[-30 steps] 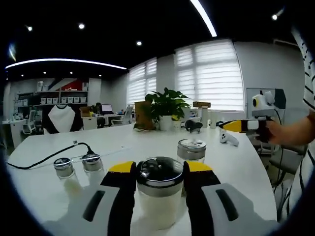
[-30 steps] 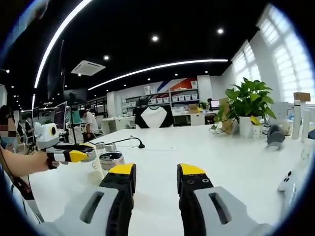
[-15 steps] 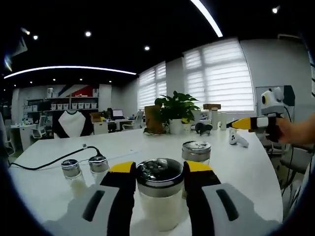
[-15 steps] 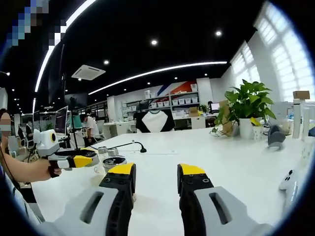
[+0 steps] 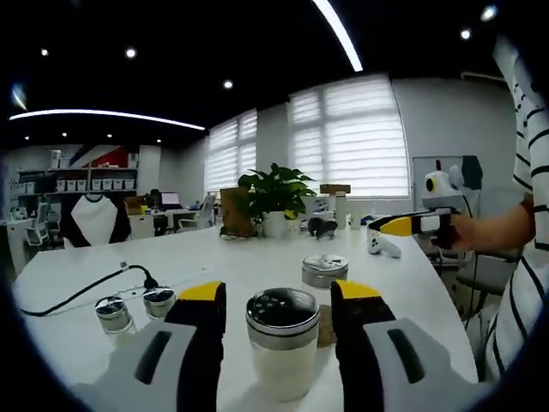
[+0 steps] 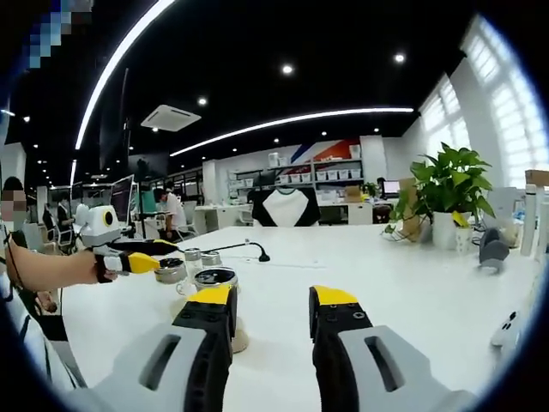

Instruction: Rotate the seasoning bottle until the label or dispensing opening points toward the visible target arrow and the bottle remains upright within the marked orientation range

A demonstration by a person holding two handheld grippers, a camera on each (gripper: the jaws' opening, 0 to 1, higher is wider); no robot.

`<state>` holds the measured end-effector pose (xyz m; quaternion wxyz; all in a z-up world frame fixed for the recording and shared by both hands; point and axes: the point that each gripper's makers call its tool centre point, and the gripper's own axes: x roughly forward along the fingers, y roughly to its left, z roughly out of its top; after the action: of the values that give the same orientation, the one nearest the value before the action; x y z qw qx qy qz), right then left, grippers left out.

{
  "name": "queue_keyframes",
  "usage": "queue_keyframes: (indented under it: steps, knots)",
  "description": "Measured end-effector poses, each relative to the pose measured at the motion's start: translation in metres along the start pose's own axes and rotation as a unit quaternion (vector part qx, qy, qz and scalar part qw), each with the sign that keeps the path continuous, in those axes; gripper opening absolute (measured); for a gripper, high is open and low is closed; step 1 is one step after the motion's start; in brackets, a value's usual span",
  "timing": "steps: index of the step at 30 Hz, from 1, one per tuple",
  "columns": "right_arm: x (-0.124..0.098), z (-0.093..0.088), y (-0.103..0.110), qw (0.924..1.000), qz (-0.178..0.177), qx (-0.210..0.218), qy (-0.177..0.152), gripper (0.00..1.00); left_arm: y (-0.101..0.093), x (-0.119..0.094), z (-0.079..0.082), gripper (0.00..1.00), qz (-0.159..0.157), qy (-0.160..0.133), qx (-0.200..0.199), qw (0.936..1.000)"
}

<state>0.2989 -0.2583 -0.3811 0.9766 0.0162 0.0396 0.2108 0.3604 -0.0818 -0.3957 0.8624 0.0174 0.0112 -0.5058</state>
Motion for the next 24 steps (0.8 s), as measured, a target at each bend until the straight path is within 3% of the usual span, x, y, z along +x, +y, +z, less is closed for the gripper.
queue_keyframes:
  steps: [4,8,24]
  knots:
    - [0.001,0.002,0.004,0.9999,0.01,0.003,-0.004,0.32,-0.002,0.004,-0.004,0.53,-0.016,0.01,-0.02,0.9996]
    - [0.001,-0.001,0.007,0.9999,0.013,0.001,0.002,0.32,-0.007,0.006,-0.004,0.53,-0.023,0.011,-0.014,0.9996]
    - [0.003,0.005,0.005,0.9999,0.01,-0.005,-0.003,0.32,-0.008,0.007,-0.018,0.41,-0.013,0.027,-0.02,0.9993]
